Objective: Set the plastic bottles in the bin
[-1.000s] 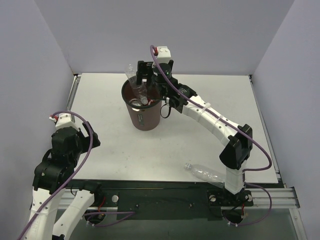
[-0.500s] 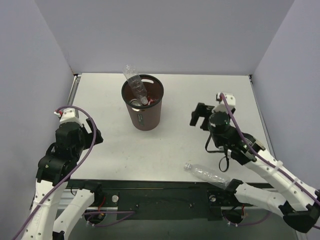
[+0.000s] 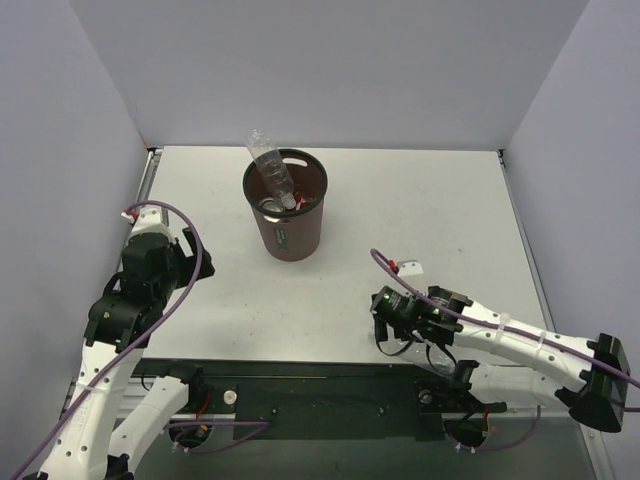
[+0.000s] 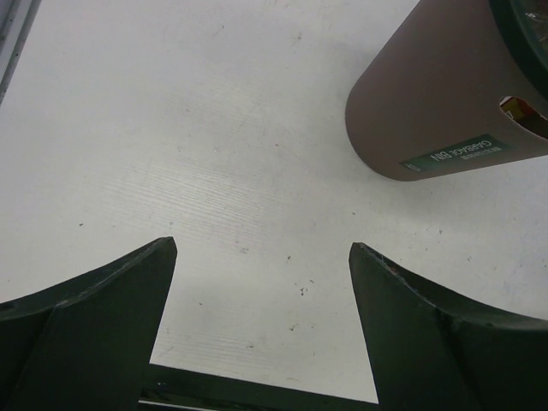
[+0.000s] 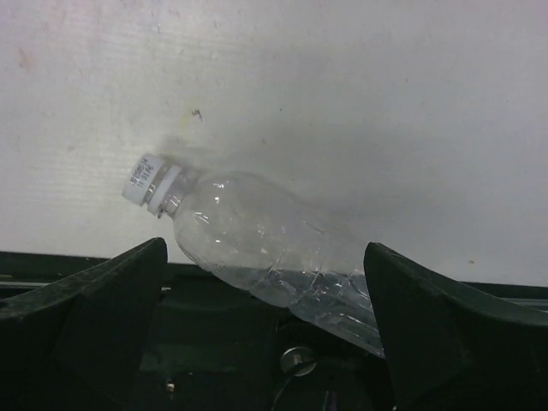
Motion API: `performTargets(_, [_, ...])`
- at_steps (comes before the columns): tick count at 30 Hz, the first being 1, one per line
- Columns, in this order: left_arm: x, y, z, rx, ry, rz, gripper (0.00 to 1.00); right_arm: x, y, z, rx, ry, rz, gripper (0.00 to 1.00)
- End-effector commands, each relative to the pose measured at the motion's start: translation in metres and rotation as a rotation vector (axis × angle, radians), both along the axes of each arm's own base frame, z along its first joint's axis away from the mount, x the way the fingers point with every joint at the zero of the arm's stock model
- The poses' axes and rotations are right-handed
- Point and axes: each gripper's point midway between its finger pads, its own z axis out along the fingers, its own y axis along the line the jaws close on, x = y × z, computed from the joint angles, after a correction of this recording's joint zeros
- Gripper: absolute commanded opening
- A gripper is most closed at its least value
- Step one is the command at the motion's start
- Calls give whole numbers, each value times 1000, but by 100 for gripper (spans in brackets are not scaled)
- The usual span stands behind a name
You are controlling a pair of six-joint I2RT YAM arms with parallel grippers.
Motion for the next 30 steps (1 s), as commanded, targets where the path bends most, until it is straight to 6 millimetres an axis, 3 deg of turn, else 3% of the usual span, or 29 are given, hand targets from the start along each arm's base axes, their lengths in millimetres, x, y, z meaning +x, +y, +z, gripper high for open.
performTargets(1, [7,-5,8,-25,-52,-12,93,-20,-7,-11,-161,138,92,93])
performTargets(7, [4,-1,7,-18,-50,-2,93,-21,1,-35,-408,262,213,95])
performTargets(14, [0,3,8,-1,-48,10,93,-15,6,-50,-513,300,255,93])
performTargets(17, [0,3,7,-2,-47,7,93,-14,11,-55,-492,300,265,80])
performTargets(23, [2,0,8,-16,-52,0,93,-7,9,-62,-480,318,250,69])
performTargets(28, [0,0,9,-15,-55,1,93,6,14,-51,-455,268,230,53])
performTargets(30, [-1,2,11,-11,-59,8,93,14,14,-37,-450,225,216,47])
